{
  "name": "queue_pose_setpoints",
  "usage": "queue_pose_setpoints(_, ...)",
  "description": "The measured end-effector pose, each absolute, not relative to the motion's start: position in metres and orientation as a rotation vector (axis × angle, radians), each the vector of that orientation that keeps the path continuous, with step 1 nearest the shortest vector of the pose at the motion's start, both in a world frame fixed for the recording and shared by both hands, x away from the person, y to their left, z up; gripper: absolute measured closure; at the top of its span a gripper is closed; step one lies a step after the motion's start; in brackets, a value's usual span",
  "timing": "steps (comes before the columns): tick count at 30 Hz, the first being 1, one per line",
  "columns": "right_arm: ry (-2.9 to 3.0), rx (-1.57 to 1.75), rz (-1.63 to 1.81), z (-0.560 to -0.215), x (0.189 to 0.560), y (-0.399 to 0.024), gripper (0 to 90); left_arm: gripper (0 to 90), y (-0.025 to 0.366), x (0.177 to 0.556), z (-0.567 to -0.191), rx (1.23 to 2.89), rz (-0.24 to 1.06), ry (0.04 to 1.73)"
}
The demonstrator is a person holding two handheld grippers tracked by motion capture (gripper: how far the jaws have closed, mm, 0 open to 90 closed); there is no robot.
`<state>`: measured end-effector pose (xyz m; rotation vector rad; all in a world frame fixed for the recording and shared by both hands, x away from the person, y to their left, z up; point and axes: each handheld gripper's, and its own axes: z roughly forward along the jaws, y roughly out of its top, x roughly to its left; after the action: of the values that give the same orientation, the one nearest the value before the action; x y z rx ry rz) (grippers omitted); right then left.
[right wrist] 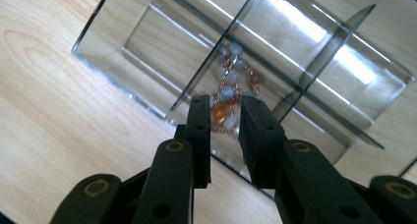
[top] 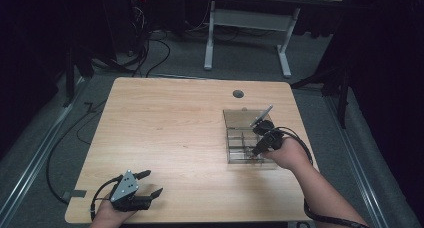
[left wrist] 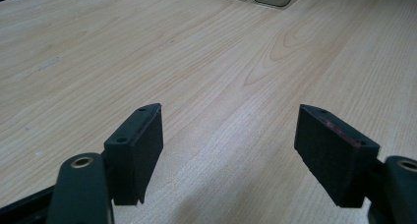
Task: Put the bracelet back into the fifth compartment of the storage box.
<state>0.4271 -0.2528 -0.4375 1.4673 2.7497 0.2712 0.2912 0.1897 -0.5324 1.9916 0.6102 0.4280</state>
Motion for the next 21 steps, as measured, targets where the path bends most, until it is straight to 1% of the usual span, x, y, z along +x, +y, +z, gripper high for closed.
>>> queue_pose_setpoints(12, 2.73, 1.487, 0.272, -0.431, 0.408, -0.258, 75.4, 27.2, 0.19, 0.291, -0.532, 1.99, 0.432, 0.611)
queue_pose_setpoints(21, 2.742, 1.514, 0.274, -0.439, 0.389, -0.26, 76.0, 27.2, 0.19, 0.291, -0.532, 1.992, 0.429, 0.612)
